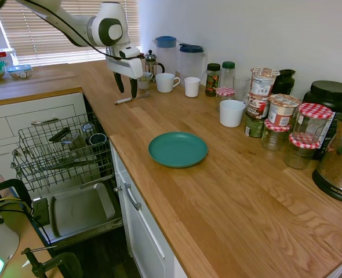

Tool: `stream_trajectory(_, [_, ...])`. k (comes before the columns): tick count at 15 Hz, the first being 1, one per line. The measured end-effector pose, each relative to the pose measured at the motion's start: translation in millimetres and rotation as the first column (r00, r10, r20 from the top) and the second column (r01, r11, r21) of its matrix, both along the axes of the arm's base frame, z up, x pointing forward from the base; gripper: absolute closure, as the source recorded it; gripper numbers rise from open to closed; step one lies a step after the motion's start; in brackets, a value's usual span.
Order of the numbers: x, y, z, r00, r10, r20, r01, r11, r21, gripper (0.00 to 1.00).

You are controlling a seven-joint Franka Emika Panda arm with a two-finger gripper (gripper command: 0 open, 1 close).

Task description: Put the fork in the dishwasher

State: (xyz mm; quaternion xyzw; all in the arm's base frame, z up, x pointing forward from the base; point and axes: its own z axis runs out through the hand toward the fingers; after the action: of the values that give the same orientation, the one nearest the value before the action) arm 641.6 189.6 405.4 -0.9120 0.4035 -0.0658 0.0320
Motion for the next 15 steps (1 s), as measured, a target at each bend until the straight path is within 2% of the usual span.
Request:
stream_trajectory(3, [32.2,23.1,-9.3,0.999,-0.029,0.021,0.028,0.999,0.017,0.00])
stream_trajectory(6, [50.5,46.0,-24.0,0.997,-0.070,0.029,0.069,0.997,0.026,0.00])
stream_trajectory(11, [63.9,63.4,-48.8,0.992,-0.122,0.012,0.122,0.992,0.017,0.00])
stream_trajectory(15, [65.3,66.4,-65.6,0.991,-0.130,-0.018,0.130,0.992,0.007,0.00])
